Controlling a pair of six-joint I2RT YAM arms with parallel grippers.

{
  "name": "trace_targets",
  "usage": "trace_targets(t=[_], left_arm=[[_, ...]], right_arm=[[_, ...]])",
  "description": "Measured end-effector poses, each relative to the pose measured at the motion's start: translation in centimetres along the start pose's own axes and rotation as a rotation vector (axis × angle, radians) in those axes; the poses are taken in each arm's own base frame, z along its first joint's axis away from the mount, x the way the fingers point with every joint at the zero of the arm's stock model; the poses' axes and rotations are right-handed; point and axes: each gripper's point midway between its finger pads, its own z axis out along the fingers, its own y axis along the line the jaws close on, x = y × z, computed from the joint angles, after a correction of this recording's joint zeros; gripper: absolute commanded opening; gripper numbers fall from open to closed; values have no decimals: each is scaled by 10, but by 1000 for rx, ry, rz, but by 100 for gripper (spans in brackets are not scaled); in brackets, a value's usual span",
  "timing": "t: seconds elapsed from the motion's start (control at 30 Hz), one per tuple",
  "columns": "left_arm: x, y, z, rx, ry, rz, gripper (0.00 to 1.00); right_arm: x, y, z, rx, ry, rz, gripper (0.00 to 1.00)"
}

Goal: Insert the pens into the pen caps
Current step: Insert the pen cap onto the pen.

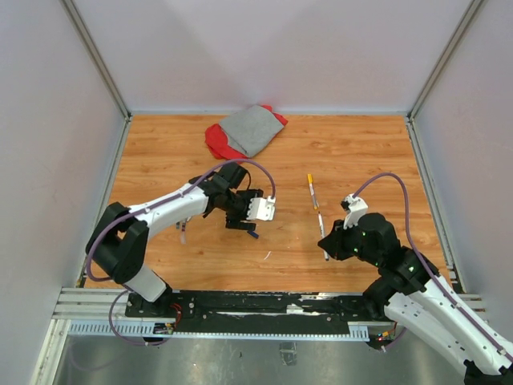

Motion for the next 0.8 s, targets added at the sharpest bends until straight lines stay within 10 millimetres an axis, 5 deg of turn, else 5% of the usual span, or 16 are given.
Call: trace_targets(t=[0.37,0.8], left_arm=[[4,-27,18,188,-14,-32,67],[7,-49,43,296,5,-39,48]], right_arm=[[1,-1,0,2,4,-8,5],[1,-1,0,2,4,-12,5]])
